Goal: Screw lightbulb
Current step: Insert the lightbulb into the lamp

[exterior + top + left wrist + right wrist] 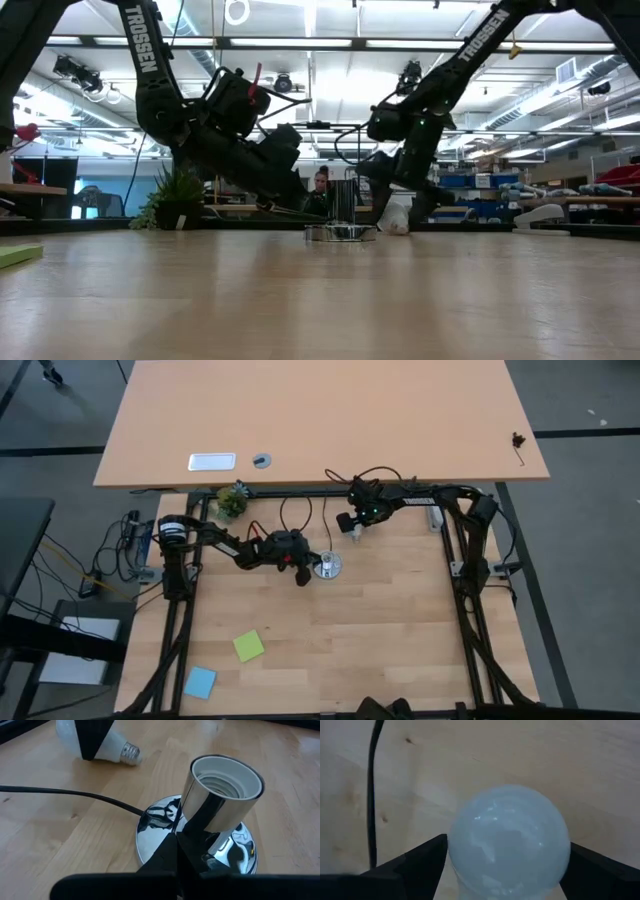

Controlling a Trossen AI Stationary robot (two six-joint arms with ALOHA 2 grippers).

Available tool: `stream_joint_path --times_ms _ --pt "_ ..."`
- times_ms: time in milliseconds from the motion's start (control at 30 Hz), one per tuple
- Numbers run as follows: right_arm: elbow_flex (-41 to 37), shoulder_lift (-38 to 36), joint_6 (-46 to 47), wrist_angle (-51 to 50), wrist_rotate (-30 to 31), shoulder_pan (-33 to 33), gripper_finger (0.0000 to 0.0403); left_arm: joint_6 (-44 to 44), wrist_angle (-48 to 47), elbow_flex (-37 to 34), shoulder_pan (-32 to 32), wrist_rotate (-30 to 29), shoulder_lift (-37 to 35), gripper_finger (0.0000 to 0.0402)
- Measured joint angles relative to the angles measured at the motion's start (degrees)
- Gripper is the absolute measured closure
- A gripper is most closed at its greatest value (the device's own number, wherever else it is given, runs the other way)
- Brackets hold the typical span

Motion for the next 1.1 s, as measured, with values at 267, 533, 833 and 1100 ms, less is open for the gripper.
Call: stream_joint_path --times_ms 267,533,833,1100 --pt "0.08 -0.2 -6.26 0.49 3.51 1.68 0.0101 0.11 -0.11 -0.02 0.0 0.0 0.0 0.0402" --pt "0.07 -5.45 -11.2 3.9 2.97 1.82 0.0144 0.21 0.13 -0.02 0.0 0.0 0.0 0.0402" --pt "0.08 -13.11 -15.22 12.68 -0.51 6.73 0.0168 0.21 0.13 -0.02 0.04 -0.01 0.0 0.0402" --pt "0.08 -17.07 -20.77 15.3 2.14 15.29 0.0241 0.22 0.01 -0.02 0.04 -0.04 0.0 0.0402"
